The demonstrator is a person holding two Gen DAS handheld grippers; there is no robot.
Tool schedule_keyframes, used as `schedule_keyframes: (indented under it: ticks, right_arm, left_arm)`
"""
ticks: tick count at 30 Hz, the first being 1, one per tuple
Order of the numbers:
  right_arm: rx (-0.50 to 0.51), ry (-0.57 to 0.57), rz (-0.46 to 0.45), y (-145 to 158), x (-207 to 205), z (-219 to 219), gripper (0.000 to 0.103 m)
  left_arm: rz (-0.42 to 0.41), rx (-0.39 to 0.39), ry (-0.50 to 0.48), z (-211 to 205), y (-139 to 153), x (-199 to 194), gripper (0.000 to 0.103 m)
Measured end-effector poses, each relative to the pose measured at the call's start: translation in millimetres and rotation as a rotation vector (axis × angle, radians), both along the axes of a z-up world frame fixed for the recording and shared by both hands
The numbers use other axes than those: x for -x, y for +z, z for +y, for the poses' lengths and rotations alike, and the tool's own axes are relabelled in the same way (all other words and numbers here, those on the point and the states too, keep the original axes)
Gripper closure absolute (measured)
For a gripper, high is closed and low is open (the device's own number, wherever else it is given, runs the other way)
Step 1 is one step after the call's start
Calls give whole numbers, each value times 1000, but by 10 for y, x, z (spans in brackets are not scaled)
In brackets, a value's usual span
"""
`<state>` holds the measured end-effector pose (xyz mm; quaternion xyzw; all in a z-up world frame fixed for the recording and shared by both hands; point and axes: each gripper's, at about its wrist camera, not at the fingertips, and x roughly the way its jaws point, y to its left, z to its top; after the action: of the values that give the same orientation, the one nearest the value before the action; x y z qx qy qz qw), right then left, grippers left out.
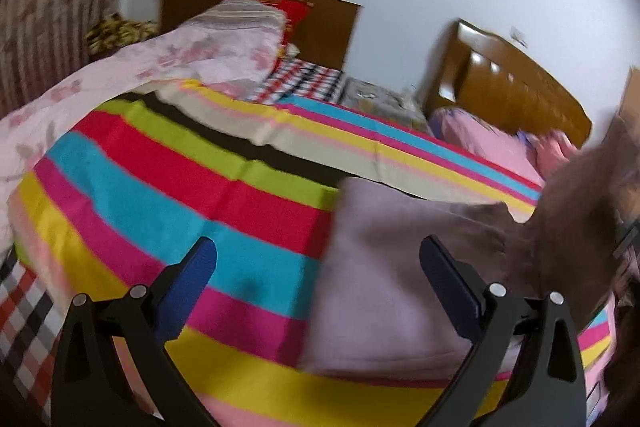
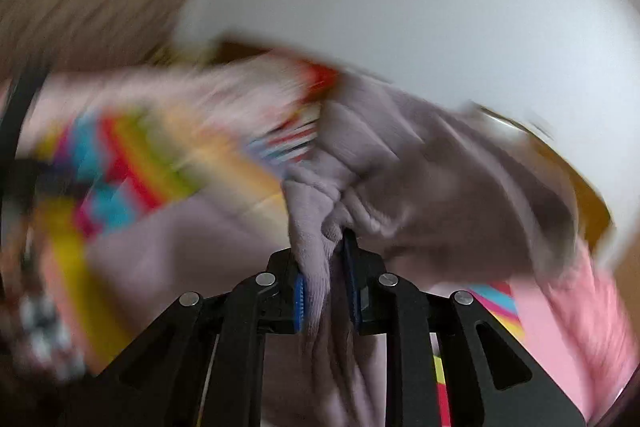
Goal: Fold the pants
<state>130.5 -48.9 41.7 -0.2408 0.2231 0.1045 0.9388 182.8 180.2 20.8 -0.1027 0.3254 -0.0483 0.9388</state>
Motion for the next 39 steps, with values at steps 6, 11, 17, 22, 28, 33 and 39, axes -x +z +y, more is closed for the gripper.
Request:
schedule_keyframes:
  ticks: [6, 11, 17, 22, 28, 33, 39]
  right_arm:
    - [258, 166, 146, -1092, 108, 855, 82]
    - [160, 188, 168, -1000, 89, 670, 76]
    - [-165, 263, 321, -678, 8, 380, 69]
    - [-495, 362, 436, -388, -192, 103, 68]
    - [-270, 343, 434, -446, -331, 451, 69]
    - [-220, 343, 440, -651, -318, 562, 90]
    - [-309, 346, 340, -235, -192, 409, 93]
  left_arm:
    - [98, 68, 13, 376, -145, 231, 2]
    - [147, 369, -94, 507, -331, 229, 2]
    - [152, 473, -193, 254, -363, 89, 2]
    - [165, 456, -203, 153, -376, 66, 2]
    - [165, 444, -154, 291, -394, 181, 2]
    - [166, 434, -108, 482, -413, 270, 2]
    - [175, 448, -60, 683, -500, 369, 2]
